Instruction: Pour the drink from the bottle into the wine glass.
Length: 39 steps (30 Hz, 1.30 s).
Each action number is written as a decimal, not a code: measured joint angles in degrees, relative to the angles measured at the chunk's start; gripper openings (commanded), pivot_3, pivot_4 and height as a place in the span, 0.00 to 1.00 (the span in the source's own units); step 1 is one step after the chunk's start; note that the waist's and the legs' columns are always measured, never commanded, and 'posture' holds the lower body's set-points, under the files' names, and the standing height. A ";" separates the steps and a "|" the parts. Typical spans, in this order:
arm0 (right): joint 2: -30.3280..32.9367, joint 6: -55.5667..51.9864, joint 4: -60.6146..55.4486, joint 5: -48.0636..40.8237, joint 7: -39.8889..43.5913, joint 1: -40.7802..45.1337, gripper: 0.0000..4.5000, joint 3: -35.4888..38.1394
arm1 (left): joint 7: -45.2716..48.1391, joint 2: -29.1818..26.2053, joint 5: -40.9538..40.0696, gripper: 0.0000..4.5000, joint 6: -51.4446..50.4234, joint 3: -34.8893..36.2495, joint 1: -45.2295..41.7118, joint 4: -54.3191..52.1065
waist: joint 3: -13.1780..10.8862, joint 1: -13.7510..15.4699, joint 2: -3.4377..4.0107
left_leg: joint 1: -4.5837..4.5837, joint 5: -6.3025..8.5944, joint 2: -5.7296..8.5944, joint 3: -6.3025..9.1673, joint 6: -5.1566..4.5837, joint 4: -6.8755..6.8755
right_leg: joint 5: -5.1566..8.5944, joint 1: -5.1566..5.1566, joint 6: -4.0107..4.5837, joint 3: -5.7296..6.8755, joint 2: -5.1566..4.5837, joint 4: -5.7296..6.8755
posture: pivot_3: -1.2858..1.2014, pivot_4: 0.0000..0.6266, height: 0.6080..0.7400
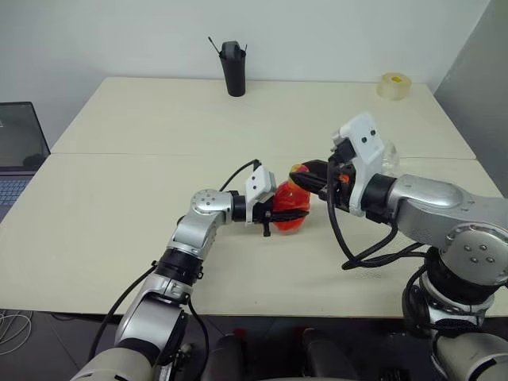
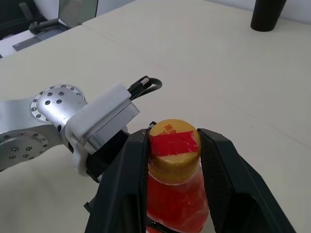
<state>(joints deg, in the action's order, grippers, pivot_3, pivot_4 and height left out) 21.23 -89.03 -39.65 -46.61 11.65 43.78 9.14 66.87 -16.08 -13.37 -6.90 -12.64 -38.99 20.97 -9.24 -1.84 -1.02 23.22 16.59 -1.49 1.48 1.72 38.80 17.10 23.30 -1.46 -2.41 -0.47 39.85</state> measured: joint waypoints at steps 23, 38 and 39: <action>13.90 46.33 35.41 18.58 54.07 9.86 0.66 -22.37 | -0.40 1.03 0.24 0.23 0.67 0.89 1.90 -0.82 | -0.06 0.23 0.03 | -0.05 0.01 -0.05 -0.02 -0.01 0.06 | 0.01 -0.02 0.05 0.00 -0.04 0.02 | 0.52 0.24 1.00; 13.73 28.41 12.19 6.07 35.57 1.01 1.00 -5.68 | 1.99 2.98 0.31 0.23 2.02 -0.47 -1.63 2.54 | -0.06 0.27 0.03 | 0.03 0.01 -0.02 0.01 -0.02 0.07 | 0.01 0.00 0.04 0.01 -0.06 0.05 | 0.52 0.24 1.00; 13.43 27.28 10.59 4.92 33.77 -0.39 1.00 -4.94 | 2.31 3.15 0.31 0.23 2.24 -0.48 -1.86 2.69 | -0.06 0.24 0.03 | 0.03 0.01 -0.02 0.02 -0.02 0.05 | 0.01 0.00 0.04 0.02 -0.05 0.05 | 0.52 0.24 1.00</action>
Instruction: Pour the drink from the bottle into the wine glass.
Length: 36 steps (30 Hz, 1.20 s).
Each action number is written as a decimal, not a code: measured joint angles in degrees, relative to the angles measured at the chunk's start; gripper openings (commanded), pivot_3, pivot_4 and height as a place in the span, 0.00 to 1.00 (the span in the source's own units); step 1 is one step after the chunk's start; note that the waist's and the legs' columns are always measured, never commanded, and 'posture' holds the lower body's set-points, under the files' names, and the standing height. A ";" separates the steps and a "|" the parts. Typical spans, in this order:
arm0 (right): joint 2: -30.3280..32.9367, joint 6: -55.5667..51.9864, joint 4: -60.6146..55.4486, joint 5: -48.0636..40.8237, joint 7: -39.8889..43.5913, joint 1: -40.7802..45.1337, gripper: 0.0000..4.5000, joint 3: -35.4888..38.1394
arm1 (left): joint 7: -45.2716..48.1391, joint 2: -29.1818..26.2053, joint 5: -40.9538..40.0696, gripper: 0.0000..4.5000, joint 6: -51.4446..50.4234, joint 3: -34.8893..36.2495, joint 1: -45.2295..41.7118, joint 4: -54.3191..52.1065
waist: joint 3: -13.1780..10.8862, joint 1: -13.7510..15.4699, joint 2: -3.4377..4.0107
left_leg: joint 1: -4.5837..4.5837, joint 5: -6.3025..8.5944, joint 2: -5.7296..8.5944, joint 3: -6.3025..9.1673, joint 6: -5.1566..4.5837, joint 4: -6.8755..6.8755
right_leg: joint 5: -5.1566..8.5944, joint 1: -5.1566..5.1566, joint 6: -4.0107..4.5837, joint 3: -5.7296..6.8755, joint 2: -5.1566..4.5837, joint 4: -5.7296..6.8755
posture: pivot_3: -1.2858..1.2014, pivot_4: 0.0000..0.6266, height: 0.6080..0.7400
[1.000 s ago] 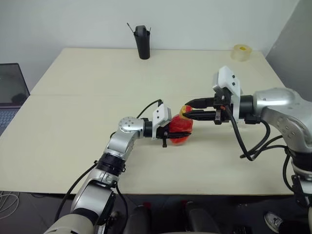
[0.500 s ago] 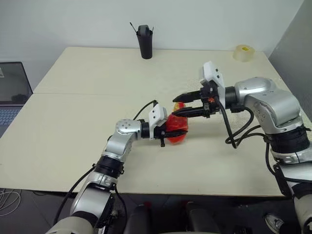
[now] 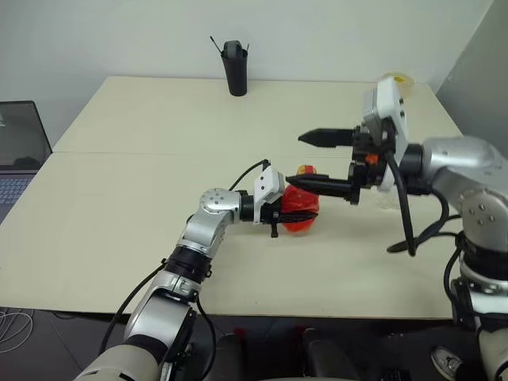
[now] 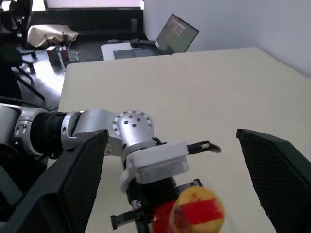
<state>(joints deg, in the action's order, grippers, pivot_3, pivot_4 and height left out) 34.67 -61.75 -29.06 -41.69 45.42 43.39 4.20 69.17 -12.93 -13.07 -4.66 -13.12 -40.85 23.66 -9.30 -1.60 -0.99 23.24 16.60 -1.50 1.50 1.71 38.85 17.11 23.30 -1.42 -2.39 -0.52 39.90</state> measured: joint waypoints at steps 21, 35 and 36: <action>-6.33 6.56 8.57 3.58 -10.30 -3.53 1.00 -4.28 | 1.28 -0.48 -0.01 0.23 0.05 -0.01 0.25 -1.27 | 0.00 -0.15 0.00 | -0.02 0.00 -0.01 -0.01 0.00 0.00 | 0.00 0.00 0.00 -0.01 0.07 -0.01 | 0.52 0.24 1.00; 2.13 6.59 6.86 -1.56 -3.74 -8.69 1.00 1.51 | 1.38 -2.14 -0.94 0.23 -2.12 0.08 1.27 -3.68 | 0.00 0.01 0.00 | 0.02 0.00 0.00 0.00 0.00 0.01 | 0.00 0.00 -0.01 0.00 0.04 -0.04 | 0.52 0.24 1.00; 3.81 5.92 6.04 -2.49 -3.70 -9.79 1.00 3.34 | 1.45 -2.29 -1.11 0.23 -2.20 0.06 1.39 -3.88 | 0.00 0.03 0.00 | 0.02 0.00 0.00 -0.01 0.00 0.01 | 0.00 -0.01 -0.01 -0.01 0.04 -0.05 | 0.52 0.24 1.00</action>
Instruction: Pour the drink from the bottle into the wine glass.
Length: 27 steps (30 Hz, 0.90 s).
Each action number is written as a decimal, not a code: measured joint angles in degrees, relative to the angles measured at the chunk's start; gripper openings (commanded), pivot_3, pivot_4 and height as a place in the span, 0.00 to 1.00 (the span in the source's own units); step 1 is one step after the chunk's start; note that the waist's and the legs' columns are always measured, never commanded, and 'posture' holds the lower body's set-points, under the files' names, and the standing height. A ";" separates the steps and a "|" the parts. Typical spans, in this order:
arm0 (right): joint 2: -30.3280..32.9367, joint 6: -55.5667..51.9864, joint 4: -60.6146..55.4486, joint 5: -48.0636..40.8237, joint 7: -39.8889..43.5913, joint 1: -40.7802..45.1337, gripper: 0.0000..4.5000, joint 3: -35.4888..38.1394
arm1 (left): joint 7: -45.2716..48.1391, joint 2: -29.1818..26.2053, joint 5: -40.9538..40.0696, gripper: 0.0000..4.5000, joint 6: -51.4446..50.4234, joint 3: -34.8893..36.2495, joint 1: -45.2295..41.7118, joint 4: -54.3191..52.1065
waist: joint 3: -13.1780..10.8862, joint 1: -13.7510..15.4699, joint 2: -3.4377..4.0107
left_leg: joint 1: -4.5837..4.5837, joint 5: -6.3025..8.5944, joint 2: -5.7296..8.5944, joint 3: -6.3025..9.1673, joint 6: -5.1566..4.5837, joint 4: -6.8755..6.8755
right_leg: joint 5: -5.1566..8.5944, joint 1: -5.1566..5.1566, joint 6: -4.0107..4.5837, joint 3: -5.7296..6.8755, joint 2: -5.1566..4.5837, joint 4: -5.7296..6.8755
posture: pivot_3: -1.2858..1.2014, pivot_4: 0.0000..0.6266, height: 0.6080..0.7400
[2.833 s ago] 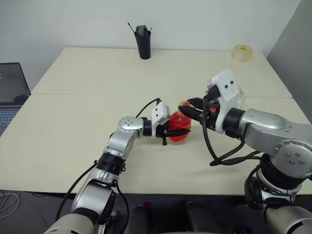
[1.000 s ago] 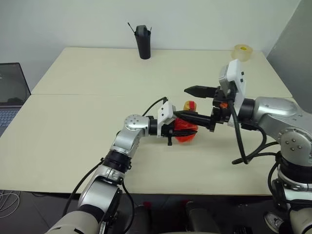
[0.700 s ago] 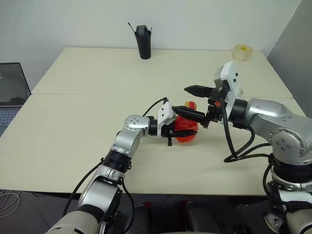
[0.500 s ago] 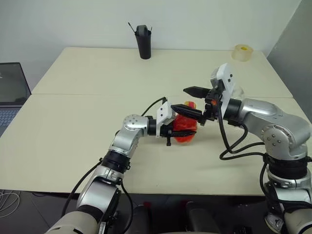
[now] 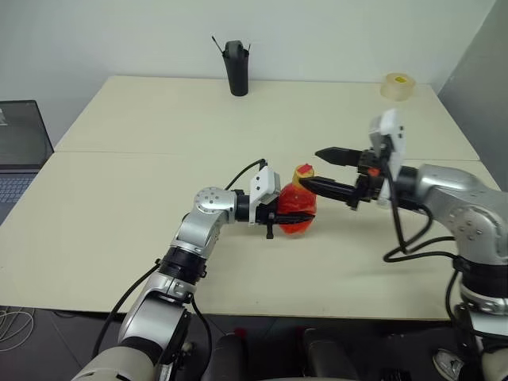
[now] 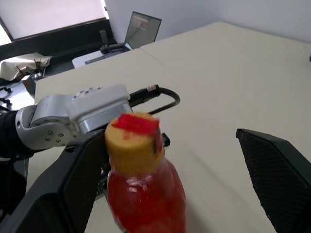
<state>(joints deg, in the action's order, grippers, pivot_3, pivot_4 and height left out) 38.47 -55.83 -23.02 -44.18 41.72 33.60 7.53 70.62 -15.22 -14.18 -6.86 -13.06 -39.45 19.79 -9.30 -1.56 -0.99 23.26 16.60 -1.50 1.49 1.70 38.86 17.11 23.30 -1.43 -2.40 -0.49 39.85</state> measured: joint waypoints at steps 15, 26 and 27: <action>-1.43 -2.36 -6.06 -4.76 -4.85 3.55 1.00 -4.08 | -0.14 0.15 -0.23 0.23 0.04 -0.06 0.16 -0.32 | 0.00 -0.13 0.00 | -0.15 0.00 -0.07 -0.04 -0.01 -0.03 | 0.00 -0.05 0.01 -0.11 0.18 0.05 | 0.52 0.24 1.00; -7.13 0.76 1.28 0.18 -5.57 6.69 1.00 -9.29 | -0.18 0.55 -0.23 0.23 0.70 -0.09 0.19 -0.33 | 0.00 -0.04 0.00 | -0.12 0.00 -0.06 -0.02 0.00 -0.02 | 0.00 -0.04 0.01 -0.06 0.10 0.04 | 0.52 0.24 1.00; -7.52 1.09 2.10 0.39 -5.54 7.06 1.00 -9.49 | -0.17 0.61 -0.23 0.23 0.76 -0.09 0.20 -0.32 | 0.00 -0.04 0.01 | -0.12 0.00 -0.05 -0.02 0.00 -0.02 | 0.00 -0.04 0.01 -0.06 0.10 0.05 | 0.52 0.24 1.00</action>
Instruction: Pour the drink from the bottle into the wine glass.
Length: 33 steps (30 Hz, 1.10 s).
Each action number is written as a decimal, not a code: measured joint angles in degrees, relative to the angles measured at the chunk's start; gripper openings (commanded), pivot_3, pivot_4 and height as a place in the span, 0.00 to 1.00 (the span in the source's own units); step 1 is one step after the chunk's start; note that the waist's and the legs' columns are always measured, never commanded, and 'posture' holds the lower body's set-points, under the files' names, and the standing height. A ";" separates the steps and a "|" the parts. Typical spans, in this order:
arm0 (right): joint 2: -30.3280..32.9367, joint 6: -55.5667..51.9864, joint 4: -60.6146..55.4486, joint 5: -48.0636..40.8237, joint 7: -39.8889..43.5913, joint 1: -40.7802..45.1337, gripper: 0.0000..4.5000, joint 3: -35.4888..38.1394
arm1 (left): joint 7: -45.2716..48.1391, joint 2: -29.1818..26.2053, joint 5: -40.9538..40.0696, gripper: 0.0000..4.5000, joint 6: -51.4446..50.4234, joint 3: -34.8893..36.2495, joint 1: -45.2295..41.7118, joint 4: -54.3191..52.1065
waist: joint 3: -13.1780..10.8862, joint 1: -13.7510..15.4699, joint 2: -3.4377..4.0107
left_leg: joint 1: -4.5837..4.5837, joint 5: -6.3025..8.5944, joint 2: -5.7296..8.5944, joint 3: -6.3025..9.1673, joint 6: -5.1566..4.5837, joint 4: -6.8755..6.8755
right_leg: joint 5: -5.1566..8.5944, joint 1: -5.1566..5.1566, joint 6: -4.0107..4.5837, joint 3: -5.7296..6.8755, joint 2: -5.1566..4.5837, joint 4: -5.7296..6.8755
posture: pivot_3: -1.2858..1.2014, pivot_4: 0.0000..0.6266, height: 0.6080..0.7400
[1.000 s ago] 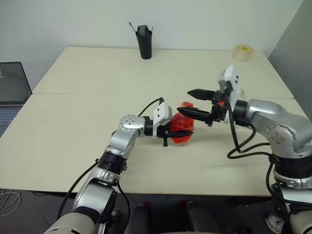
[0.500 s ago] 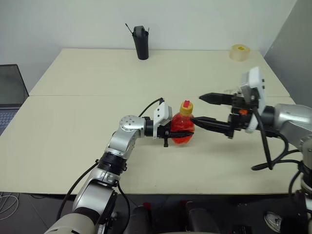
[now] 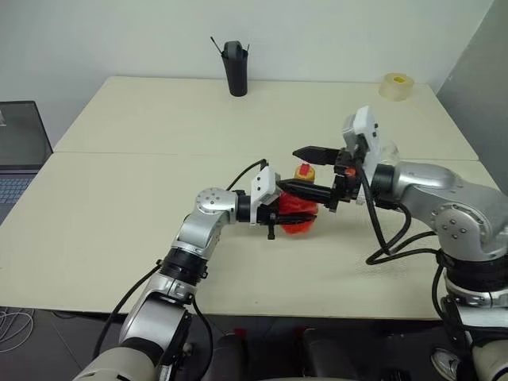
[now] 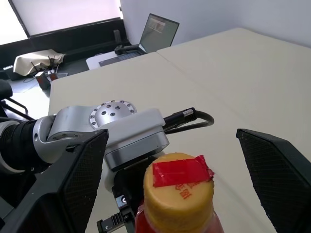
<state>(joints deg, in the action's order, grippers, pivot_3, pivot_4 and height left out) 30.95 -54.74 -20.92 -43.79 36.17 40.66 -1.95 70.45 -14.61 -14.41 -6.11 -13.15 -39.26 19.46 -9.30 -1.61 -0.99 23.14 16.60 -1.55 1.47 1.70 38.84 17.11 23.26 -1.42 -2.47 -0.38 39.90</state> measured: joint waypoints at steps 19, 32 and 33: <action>13.90 -2.61 -4.56 -4.42 5.03 -12.15 1.00 13.21 | -0.26 -0.14 0.72 0.23 0.54 0.01 0.06 0.48 | 0.00 0.24 -0.01 | 0.11 0.00 0.05 0.03 -0.01 0.01 | 0.00 0.00 -0.01 0.04 -0.06 -0.06 | 0.52 0.24 1.00; 5.63 -5.74 -10.59 -10.38 -6.09 -5.58 1.00 8.82 | 0.11 -0.20 0.76 0.23 1.71 0.05 -0.18 1.41 | 0.00 -0.15 0.00 | -0.07 0.00 -0.01 -0.01 -0.01 -0.02 | 0.00 -0.03 0.00 -0.08 0.13 0.00 | 0.52 0.24 1.00; 4.36 -5.78 -10.10 -9.64 -7.65 -4.55 1.00 7.90 | 0.10 -0.18 0.76 0.23 1.72 0.04 -0.18 1.41 | 0.00 -0.10 0.00 | -0.05 0.00 -0.02 0.01 0.00 -0.02 | 0.00 -0.03 0.00 -0.06 0.10 0.00 | 0.52 0.24 1.00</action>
<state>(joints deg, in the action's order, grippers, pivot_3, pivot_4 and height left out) 35.31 -60.51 -31.02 -53.43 28.52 36.11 5.94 70.55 -14.79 -13.64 -4.38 -13.10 -39.44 20.87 -9.30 -1.70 -0.99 23.09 16.60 -1.58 1.48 1.70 38.82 17.11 23.23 -1.42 -2.53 -0.28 39.91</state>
